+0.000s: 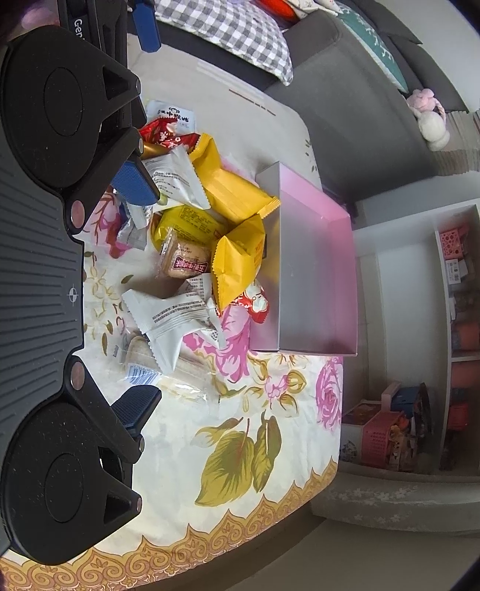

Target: Organize snacks

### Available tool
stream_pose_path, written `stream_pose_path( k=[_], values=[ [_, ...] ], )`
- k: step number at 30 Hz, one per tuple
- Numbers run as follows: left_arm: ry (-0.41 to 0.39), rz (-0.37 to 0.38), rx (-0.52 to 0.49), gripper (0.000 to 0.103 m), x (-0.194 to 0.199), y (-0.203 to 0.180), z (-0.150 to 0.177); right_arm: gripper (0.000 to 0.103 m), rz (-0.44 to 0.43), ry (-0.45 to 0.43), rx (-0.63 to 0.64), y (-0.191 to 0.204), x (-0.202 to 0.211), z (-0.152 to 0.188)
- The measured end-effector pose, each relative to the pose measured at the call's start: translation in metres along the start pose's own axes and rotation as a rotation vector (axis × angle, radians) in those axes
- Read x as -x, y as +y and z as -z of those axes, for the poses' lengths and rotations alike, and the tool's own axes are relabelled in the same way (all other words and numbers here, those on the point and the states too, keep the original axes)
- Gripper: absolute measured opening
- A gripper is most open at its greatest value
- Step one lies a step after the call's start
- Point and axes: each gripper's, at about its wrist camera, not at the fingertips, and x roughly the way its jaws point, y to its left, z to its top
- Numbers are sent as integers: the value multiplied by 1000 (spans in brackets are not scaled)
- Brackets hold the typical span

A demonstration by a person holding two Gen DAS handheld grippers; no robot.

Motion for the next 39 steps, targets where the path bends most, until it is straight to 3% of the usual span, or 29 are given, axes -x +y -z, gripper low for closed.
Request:
stream_pose_path(
  k=[17,22,25,28,32,35,39],
  values=[
    [-37,37,-22,102,-2,2,-8,103,18,-5,57,7,0,-5],
    [-19,117,-52,101,-9,10,-23,100,-43,10,52,2,-6,-22],
    [13,162,-77,93,-20,14,-37,100,-76,-9,57,0,-12,-38],
    [-6,200,-90,90,-36,16,-48,99,-155,-12,17,-7,-23,-53],
    [0,279,-87,80,-63,20,-54,92,-256,-53,-65,-23,-44,-53],
    [-6,328,-100,75,-75,19,-58,72,-304,18,-90,-32,-64,-53],
    [-12,382,-129,63,-82,13,-59,62,-351,18,-83,-35,-75,-59]
  ],
)
